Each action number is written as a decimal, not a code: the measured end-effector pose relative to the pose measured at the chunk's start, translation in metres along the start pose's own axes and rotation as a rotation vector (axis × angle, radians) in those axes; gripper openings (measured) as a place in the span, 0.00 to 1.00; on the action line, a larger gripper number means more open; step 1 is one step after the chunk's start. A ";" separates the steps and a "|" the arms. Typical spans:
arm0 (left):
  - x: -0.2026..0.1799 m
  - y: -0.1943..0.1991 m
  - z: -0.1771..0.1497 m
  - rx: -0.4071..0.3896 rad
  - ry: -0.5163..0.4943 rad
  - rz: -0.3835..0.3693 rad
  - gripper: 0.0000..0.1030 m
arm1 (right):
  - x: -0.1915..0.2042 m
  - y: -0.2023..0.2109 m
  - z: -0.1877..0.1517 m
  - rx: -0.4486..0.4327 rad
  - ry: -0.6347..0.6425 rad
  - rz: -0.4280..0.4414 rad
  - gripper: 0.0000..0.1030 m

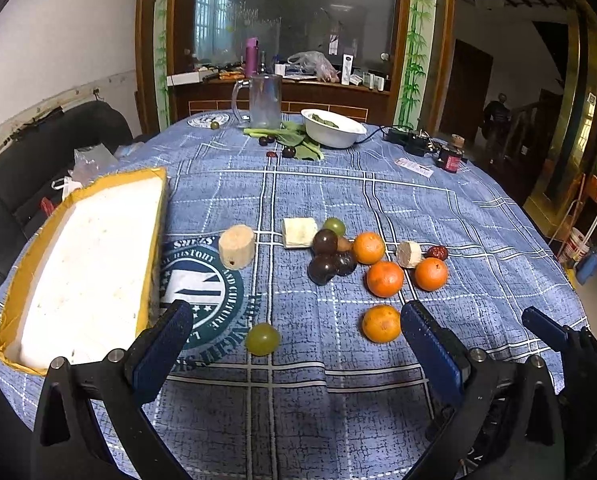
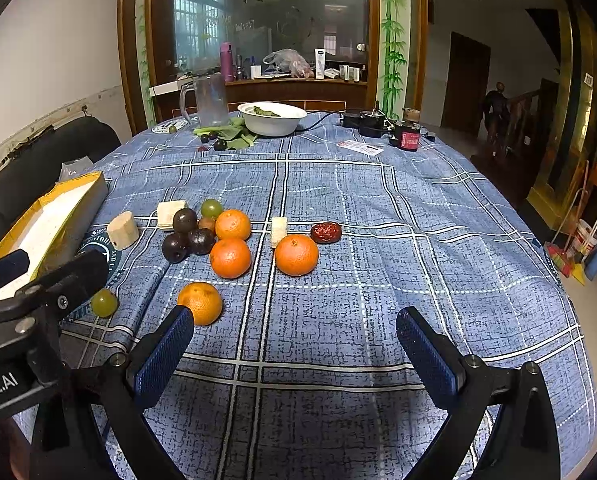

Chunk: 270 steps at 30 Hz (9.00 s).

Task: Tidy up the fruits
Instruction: 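Grasp the green grape with the left tool while the right tool grasps an orange, then carry the grape into the white tray and open the left tool while the right tool drops its orange there, then move both tools back to the fruit cluster, then grasp a dark plum with the left tool while the right tool grasps an orange, then lower the plum into the tray and open the left tool while the right tool releases its orange, then move both tools back to the fruit cluster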

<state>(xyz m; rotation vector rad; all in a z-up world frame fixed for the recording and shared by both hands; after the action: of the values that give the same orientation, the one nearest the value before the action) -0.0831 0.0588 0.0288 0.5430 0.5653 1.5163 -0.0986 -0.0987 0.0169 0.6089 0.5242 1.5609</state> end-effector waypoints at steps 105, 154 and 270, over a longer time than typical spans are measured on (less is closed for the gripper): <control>0.256 -0.026 -0.019 0.132 0.305 0.216 0.48 | 0.296 -0.068 0.017 0.233 0.323 0.653 0.36; -0.023 -0.118 0.015 0.232 -0.161 -0.258 0.38 | -0.032 -0.084 0.030 0.211 -0.052 0.343 0.54; 0.087 -0.031 0.005 0.135 0.097 0.001 0.76 | 0.042 -0.096 0.030 0.236 0.086 0.308 0.55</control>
<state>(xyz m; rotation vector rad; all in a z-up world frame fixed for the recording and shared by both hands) -0.0580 0.1467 0.0116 0.5747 0.7466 1.5186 -0.0088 -0.0506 -0.0204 0.8349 0.7120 1.8361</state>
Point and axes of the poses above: each gripper's, at about its wrist camera, not at the fingertips, and y roughly against the way its jaws point, x to its left, z to its top, the point moved 7 cm from there along -y, roughly the way its jaws point, and after that the axes turned 5 degrees about z, right-handed, at the moved point
